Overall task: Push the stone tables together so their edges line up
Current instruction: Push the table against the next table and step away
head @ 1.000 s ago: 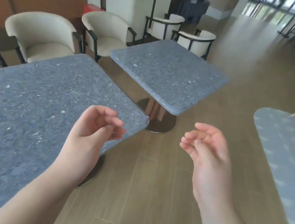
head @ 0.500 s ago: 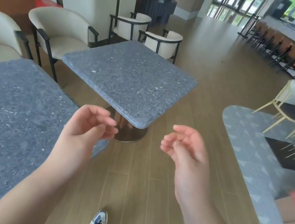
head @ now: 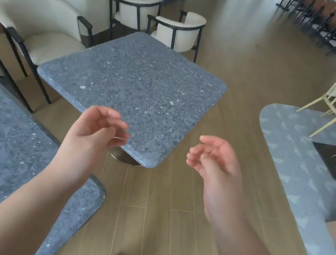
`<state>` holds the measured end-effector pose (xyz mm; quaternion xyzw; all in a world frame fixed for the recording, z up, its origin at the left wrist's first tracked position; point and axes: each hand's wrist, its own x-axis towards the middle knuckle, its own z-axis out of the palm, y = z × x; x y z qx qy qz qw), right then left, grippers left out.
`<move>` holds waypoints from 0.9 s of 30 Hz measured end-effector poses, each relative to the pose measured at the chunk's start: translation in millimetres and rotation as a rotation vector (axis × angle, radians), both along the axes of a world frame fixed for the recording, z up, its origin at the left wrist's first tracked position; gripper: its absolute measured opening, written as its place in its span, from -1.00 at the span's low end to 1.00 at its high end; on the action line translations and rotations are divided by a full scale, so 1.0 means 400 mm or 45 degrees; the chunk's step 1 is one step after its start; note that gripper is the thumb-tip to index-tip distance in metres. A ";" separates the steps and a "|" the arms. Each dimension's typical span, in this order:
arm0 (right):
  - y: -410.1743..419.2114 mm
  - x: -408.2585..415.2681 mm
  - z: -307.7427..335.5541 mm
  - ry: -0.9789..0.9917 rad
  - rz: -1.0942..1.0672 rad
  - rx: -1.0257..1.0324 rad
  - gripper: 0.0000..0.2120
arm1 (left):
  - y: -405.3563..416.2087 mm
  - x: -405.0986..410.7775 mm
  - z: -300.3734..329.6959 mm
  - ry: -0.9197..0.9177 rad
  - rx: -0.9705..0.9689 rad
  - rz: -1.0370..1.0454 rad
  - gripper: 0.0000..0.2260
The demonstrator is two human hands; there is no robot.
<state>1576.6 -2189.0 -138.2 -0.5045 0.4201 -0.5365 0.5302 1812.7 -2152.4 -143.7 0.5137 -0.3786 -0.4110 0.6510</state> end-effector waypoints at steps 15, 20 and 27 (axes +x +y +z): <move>-0.527 -0.134 -0.261 0.229 0.501 0.297 -0.63 | -0.375 -0.202 -0.282 0.036 0.642 0.466 -0.74; -0.659 -0.149 -0.329 0.288 0.610 0.398 -0.63 | -0.389 -0.273 -0.350 0.204 0.815 0.654 -0.79; -0.651 -0.088 -0.443 0.588 0.935 0.434 -0.61 | -0.356 -0.340 -0.434 0.579 1.000 0.807 -0.81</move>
